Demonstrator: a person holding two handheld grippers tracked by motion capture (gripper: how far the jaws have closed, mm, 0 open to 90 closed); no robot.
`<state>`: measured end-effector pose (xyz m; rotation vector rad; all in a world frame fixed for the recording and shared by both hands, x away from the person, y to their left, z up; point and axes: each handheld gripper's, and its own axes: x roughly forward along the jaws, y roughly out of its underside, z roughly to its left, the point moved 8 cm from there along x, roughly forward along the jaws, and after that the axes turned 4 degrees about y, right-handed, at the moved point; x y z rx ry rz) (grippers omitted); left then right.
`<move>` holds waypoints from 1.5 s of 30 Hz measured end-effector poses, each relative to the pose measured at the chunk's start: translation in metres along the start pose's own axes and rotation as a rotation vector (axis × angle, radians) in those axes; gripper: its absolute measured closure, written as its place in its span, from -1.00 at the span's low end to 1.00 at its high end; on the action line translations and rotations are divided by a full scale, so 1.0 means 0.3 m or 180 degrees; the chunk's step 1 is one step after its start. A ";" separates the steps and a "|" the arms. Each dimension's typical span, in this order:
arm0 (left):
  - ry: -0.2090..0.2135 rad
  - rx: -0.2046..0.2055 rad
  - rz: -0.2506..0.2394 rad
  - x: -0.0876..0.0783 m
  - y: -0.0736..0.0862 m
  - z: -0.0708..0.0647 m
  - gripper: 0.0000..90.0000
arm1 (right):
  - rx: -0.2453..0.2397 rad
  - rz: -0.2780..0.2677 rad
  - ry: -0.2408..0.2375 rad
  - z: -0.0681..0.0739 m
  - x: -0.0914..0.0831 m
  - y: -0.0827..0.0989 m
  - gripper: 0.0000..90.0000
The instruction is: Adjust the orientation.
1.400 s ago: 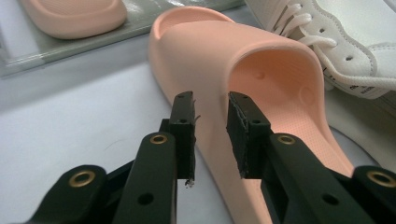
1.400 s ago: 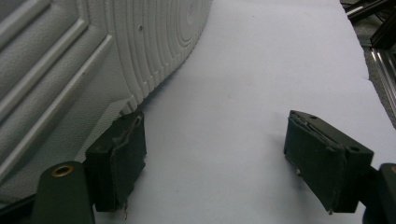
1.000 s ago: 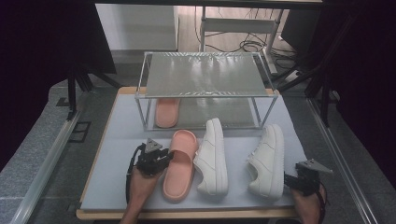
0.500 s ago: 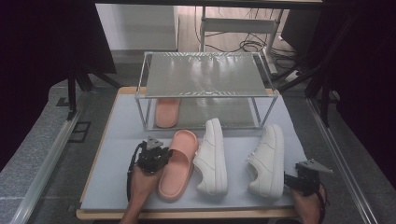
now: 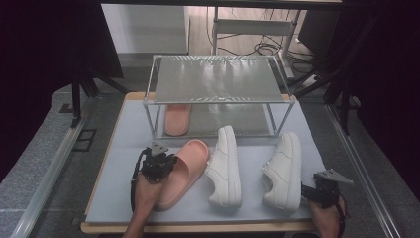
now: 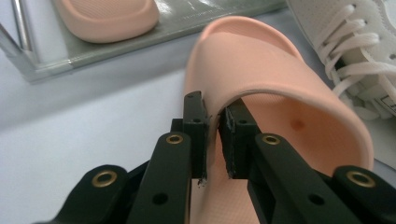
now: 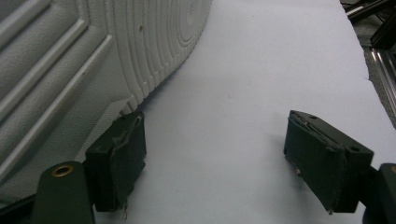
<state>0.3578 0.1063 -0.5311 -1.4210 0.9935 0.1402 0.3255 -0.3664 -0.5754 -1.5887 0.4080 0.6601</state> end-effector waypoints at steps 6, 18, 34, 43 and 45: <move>-0.0018 -0.0060 -0.0076 -0.017 -0.031 0.021 0.81 | -0.0001 -0.0001 0.0000 0.000 0.000 0.000 -0.54; -0.0040 -0.0109 -0.0242 -0.005 -0.135 0.048 0.82 | -0.0003 0.0002 -0.0003 0.000 0.000 0.000 -0.54; -0.0135 -0.0272 -0.0435 0.147 -0.272 0.067 0.82 | -0.0005 0.0002 -0.0005 -0.001 0.000 0.000 -0.54; -0.0163 -0.0363 -0.0525 0.240 -0.323 0.058 0.81 | -0.0008 0.0000 -0.0005 -0.001 0.000 0.000 -0.54; -0.0169 -0.0370 -0.0525 0.258 -0.328 0.057 0.81 | -0.0008 0.0000 -0.0005 -0.001 0.000 0.000 -0.54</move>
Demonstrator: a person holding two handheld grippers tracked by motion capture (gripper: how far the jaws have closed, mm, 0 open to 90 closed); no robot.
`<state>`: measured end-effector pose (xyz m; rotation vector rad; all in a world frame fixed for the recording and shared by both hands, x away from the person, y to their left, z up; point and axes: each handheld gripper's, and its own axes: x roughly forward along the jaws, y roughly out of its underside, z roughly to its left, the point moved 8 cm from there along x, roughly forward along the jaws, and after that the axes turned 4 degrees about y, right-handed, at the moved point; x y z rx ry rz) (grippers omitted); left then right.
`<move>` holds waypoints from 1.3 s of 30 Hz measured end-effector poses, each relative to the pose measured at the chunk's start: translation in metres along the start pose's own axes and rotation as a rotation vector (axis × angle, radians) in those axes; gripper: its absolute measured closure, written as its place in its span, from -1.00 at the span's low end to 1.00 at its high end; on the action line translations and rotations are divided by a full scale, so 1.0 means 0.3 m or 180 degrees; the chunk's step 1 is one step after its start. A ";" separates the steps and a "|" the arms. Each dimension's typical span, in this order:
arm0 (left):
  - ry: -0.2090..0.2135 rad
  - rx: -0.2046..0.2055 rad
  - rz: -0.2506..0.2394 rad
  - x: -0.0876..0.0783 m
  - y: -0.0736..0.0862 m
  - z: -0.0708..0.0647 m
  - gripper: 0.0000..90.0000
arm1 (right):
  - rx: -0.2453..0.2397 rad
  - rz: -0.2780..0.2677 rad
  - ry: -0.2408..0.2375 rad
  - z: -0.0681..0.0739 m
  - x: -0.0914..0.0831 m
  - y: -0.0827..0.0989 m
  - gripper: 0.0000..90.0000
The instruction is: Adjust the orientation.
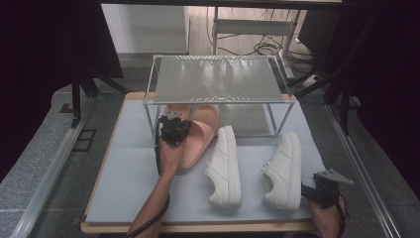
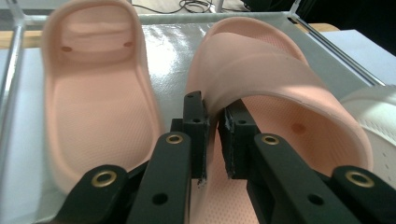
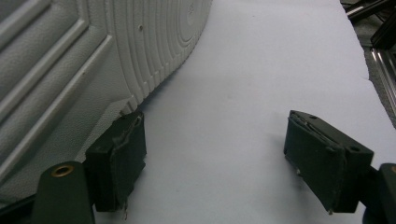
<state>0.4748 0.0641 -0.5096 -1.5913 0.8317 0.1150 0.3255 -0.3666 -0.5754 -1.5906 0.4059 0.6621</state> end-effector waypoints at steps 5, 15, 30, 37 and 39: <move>-0.0059 -0.0037 -0.0001 0.052 0.005 0.003 0.80 | 0.0000 0.0000 -0.0001 0.000 0.000 0.000 -0.54; -0.0157 -0.0209 -0.0035 0.096 0.017 0.039 0.79 | -0.0002 0.0000 -0.0005 0.000 0.000 0.000 -0.54; -0.0142 -0.0115 -0.0013 0.084 0.025 0.035 0.53 | -0.0003 -0.0001 -0.0004 0.000 0.000 0.000 -0.54; -0.0041 0.0076 0.0045 0.036 0.034 0.018 0.35 | -0.0003 -0.0001 -0.0004 0.000 0.000 0.000 -0.54; -0.0015 0.0174 0.0072 0.013 0.041 0.015 0.33 | -0.0003 0.0000 -0.0004 0.000 0.000 0.000 -0.54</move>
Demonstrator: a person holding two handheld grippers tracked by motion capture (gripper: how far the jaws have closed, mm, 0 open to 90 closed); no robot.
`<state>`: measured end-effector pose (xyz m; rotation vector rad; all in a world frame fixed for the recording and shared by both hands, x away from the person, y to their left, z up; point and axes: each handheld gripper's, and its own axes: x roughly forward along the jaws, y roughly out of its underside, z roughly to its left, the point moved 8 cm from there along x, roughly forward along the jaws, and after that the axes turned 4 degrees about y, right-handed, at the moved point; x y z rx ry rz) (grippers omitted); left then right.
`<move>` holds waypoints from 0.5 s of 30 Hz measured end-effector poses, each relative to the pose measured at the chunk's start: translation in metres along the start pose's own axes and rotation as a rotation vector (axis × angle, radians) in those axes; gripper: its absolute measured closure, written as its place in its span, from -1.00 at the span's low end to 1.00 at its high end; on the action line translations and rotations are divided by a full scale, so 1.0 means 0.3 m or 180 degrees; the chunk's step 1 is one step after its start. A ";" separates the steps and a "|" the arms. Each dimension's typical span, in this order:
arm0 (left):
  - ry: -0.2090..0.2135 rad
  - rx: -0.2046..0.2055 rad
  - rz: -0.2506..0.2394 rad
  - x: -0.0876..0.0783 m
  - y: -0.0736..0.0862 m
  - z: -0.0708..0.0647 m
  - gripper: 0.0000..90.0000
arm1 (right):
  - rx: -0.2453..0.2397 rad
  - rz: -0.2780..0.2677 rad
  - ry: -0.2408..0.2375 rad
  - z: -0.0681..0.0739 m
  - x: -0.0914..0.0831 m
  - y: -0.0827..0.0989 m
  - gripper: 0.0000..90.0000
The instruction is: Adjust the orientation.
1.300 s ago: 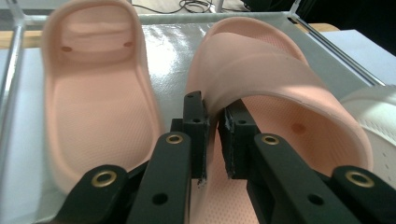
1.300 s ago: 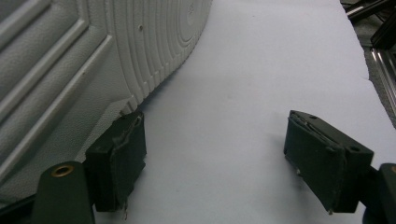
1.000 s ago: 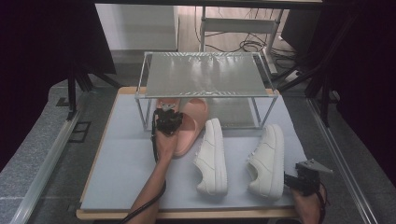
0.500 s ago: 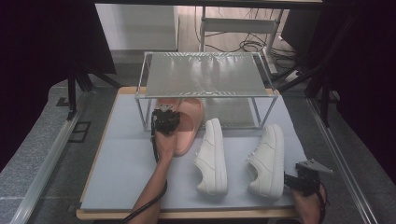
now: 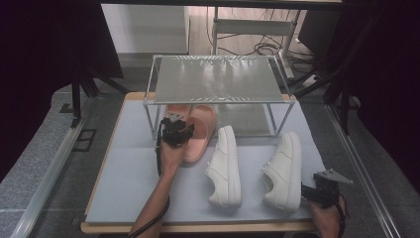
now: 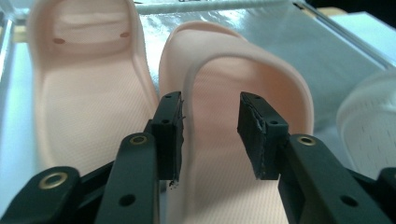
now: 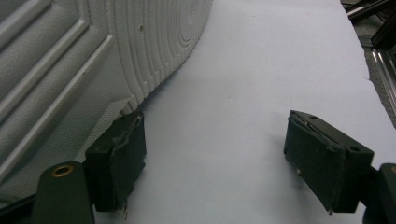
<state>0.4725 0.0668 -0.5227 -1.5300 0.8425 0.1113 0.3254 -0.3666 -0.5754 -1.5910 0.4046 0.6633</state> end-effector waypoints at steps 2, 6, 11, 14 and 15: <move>0.0040 0.0103 0.0018 -0.037 0.010 0.001 0.32 | 0.0000 0.0000 0.0001 0.000 0.000 0.000 -0.54; 0.0073 0.0170 0.0040 -0.080 0.023 0.003 0.36 | -0.0001 0.0000 0.0001 0.000 0.000 0.000 -0.54; 0.0164 0.0184 0.0060 -0.137 0.056 0.009 0.45 | -0.0001 0.0001 0.0002 0.000 0.000 0.000 -0.54; 0.0224 0.0195 0.0091 -0.174 0.089 0.007 0.59 | -0.0001 0.0000 0.0003 0.000 0.000 0.000 -0.54; 0.0250 0.0192 0.0106 -0.183 0.098 0.004 0.64 | -0.0001 0.0000 0.0003 0.000 0.000 0.000 -0.54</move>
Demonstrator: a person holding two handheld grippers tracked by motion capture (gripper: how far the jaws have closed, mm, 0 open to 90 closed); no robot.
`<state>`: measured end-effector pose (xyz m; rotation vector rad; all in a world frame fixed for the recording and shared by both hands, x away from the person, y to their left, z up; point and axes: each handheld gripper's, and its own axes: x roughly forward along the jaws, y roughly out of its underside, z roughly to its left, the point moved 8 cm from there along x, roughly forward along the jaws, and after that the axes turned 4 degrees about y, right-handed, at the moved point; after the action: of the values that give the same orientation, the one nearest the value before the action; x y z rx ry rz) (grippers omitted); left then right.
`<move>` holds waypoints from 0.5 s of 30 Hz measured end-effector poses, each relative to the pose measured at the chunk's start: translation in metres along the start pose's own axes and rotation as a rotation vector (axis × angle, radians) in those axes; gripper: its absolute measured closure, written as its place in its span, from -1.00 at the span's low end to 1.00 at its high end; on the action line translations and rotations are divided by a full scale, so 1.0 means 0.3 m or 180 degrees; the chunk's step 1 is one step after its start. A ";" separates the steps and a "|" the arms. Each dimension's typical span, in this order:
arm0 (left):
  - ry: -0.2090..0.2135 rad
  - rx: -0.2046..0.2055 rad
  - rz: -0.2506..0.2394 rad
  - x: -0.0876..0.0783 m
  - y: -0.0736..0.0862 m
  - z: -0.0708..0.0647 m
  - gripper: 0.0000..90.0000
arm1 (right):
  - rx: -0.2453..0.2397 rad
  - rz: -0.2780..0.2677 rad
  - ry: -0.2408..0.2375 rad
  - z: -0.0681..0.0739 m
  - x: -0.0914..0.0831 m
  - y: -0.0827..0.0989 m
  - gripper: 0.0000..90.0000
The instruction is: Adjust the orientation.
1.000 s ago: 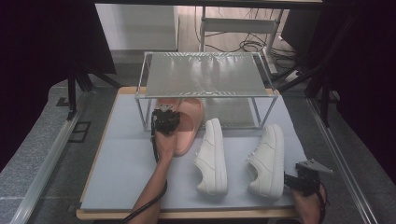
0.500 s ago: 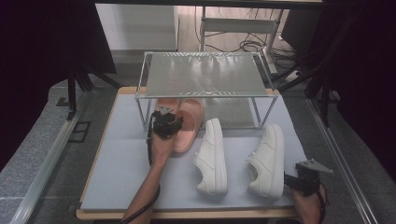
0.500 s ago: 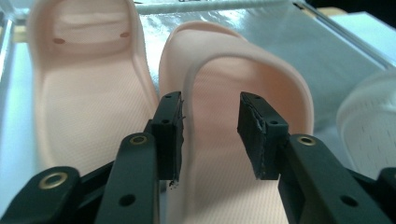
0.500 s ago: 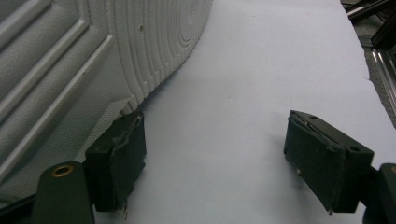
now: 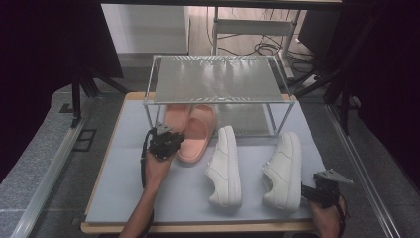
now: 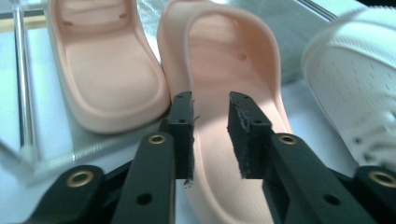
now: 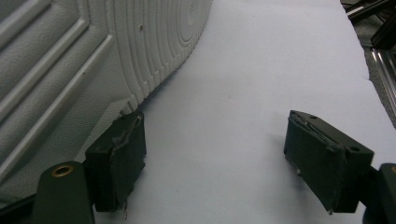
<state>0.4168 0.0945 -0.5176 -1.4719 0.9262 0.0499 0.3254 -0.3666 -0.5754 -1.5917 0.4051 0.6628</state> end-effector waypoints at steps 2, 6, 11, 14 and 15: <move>0.0042 0.0010 0.0002 -0.017 0.019 -0.009 0.75 | 0.0003 -0.0001 0.0000 0.000 0.000 0.000 -0.54; 0.0107 0.0010 0.0047 -0.046 0.065 -0.020 0.93 | 0.0005 0.0001 0.0000 0.000 0.000 0.000 -0.54; 0.0164 0.0050 0.0145 -0.065 0.122 -0.037 0.99 | 0.0005 0.0001 0.0000 0.000 0.000 0.000 -0.54; 0.0197 0.0105 0.0200 -0.076 0.155 -0.056 0.99 | 0.0005 0.0001 0.0001 0.000 0.000 0.000 -0.54; 0.0205 0.0111 0.0210 -0.078 0.162 -0.061 0.99 | 0.0006 0.0001 0.0000 0.001 0.000 0.000 -0.54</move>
<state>0.3651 0.0987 -0.5413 -1.4177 1.0231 0.0348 0.3254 -0.3664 -0.5754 -1.5901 0.4060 0.6625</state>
